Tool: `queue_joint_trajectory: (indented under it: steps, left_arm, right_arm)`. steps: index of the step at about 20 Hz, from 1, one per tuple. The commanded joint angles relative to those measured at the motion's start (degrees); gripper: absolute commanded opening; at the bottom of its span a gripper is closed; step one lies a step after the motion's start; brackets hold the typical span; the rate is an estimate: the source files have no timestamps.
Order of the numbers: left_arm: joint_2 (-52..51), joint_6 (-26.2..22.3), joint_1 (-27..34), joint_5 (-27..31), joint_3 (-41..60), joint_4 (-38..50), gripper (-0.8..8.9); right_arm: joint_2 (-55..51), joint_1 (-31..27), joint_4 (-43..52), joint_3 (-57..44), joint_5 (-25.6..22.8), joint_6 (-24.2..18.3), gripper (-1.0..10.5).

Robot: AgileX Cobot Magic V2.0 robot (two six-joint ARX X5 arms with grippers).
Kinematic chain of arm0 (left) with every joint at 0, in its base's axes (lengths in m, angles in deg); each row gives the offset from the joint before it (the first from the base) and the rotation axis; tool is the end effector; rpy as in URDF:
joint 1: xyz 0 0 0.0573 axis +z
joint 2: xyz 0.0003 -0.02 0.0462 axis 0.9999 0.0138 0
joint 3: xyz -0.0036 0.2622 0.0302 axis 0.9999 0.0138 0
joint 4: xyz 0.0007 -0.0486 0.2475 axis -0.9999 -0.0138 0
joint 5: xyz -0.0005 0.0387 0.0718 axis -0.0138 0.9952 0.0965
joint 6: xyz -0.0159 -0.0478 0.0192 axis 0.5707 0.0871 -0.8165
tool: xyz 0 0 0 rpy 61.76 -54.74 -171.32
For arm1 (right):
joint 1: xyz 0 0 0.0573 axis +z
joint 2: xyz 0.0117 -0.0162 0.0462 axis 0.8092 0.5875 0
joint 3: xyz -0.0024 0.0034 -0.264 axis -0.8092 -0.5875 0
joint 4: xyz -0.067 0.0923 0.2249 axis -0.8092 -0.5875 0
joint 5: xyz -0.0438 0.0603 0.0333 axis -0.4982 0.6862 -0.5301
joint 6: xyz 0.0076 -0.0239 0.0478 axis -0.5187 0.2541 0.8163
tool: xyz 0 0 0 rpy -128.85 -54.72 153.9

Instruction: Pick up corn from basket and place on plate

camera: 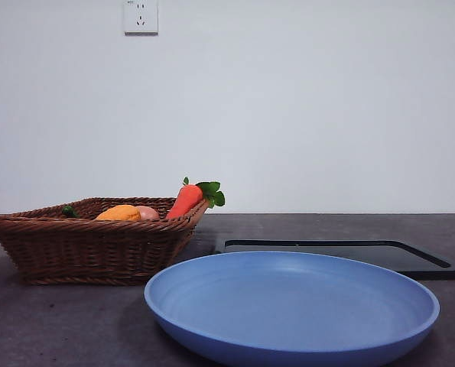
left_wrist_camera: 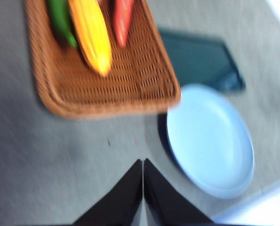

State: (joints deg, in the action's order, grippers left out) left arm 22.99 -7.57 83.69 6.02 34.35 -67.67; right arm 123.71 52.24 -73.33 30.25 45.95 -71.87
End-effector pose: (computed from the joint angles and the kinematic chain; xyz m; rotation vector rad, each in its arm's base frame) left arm 0.0939 -0.0230 0.2658 -0.3244 0.7582 -0.5061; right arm 0.1004 0.0115 0.2884 0.2613 0.7701 0.4539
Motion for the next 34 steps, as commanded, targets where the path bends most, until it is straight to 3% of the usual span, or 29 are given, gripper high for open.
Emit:
queue_joint_trajectory:
  steps: [1,4,5,9,17,34]
  left_arm:
    - [2.4,-4.0,-0.1,-1.4,-0.8,-1.0,0.07]
    - [4.3,-4.0,-0.1,-1.4,-0.9,-1.2,0.21]
    - [4.5,-4.0,-0.1,-1.4,-0.9,-1.2,0.68]
    - [4.9,-3.9,-0.1,-1.4,-0.9,-0.9,4.38]
    - [4.9,-3.2,-0.1,-1.4,-0.9,0.7,4.49]
    - [4.9,-3.0,-0.1,-1.4,-0.9,0.8,4.45]
  right_arm:
    - [2.6,1.8,-2.1,1.3,0.2,-3.6,0.0]
    - [4.6,4.0,-2.3,1.3,0.1,-3.5,0.0]
    - [4.8,4.3,-2.1,1.3,0.1,-3.5,0.3]
    - [5.0,4.5,-1.3,1.3,-0.3,-2.5,3.2]
    - [13.3,7.5,2.9,1.3,0.2,-0.5,3.2]
    - [48.3,20.7,23.3,1.3,-2.4,-0.1,2.8]
